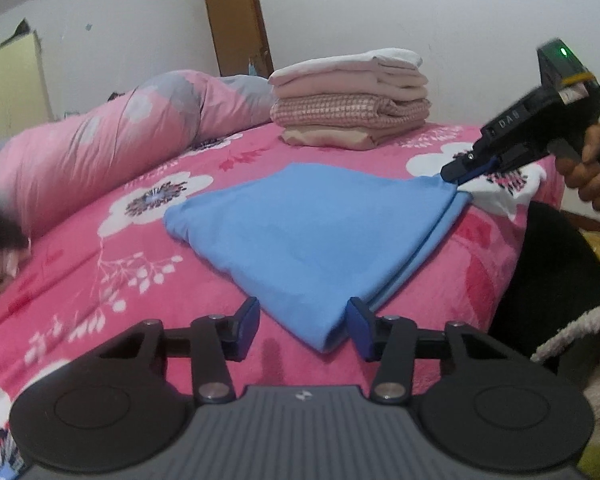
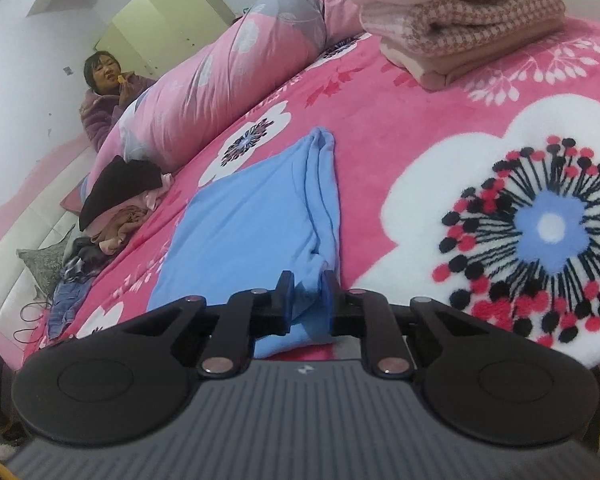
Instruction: Fold clothes
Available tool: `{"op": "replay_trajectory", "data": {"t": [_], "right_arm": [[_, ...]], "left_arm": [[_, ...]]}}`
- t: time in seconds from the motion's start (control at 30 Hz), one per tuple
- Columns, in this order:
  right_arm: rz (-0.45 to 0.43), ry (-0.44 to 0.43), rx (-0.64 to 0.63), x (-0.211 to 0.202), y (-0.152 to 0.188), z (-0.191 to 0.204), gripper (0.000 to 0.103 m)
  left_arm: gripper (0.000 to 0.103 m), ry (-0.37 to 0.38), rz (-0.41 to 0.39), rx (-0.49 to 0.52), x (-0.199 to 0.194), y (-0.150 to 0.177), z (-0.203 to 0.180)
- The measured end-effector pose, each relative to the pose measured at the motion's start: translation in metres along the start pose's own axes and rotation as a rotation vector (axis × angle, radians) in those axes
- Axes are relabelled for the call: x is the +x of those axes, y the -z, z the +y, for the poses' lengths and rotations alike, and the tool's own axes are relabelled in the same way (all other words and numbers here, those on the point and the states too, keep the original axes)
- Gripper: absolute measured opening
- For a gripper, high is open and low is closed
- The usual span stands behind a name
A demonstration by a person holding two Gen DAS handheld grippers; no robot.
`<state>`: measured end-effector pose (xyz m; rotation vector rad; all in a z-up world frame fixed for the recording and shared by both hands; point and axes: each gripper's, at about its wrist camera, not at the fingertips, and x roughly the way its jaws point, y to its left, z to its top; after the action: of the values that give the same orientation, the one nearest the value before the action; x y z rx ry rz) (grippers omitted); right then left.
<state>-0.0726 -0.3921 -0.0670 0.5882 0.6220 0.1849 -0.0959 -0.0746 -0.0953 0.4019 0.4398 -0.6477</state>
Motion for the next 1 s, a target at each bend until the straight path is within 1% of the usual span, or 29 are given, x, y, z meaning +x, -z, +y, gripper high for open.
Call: {"op": "replay_trajectory", "data": {"t": [0.07,0.13,0.17,0.3,0.4,0.53,0.7,0.8,0.9,1.0], "right_arm": [[-0.003,0.002,0.007,0.001,0.000,-0.002,0.009],[-0.008,0.000,0.008,0.000,0.000,-0.002,0.007],[-0.014,-0.002,0.007,-0.001,0.000,-0.001,0.006],[-0.032,-0.010,0.008,-0.006,0.000,0.003,0.005],[-0.039,-0.021,0.028,-0.010,0.000,0.004,0.005],[-0.050,-0.039,0.054,-0.017,0.004,0.005,0.004],[-0.032,-0.028,0.100,-0.015,0.015,-0.001,0.004],[-0.045,-0.029,0.096,-0.018,0.017,0.000,0.004],[-0.027,0.003,0.085,-0.013,0.020,-0.005,0.004],[-0.020,0.012,0.098,-0.009,0.026,-0.013,0.004]], "left_arm": [[0.035,-0.010,0.000,0.032,0.001,0.001,-0.004],[0.023,-0.005,-0.004,0.040,0.001,0.001,-0.006],[0.015,0.001,-0.005,0.040,0.001,0.002,-0.006],[0.008,0.012,-0.013,0.046,0.002,0.003,-0.006],[0.005,0.018,-0.024,0.056,-0.001,0.004,-0.007],[0.002,0.032,-0.033,0.043,-0.006,0.006,-0.004],[0.002,0.041,-0.029,0.040,-0.008,0.007,-0.002],[0.002,0.051,-0.021,0.029,-0.007,0.008,0.000],[0.002,0.065,-0.004,0.016,-0.004,0.010,0.001],[0.002,0.075,0.006,-0.008,-0.003,0.012,0.003]]}}
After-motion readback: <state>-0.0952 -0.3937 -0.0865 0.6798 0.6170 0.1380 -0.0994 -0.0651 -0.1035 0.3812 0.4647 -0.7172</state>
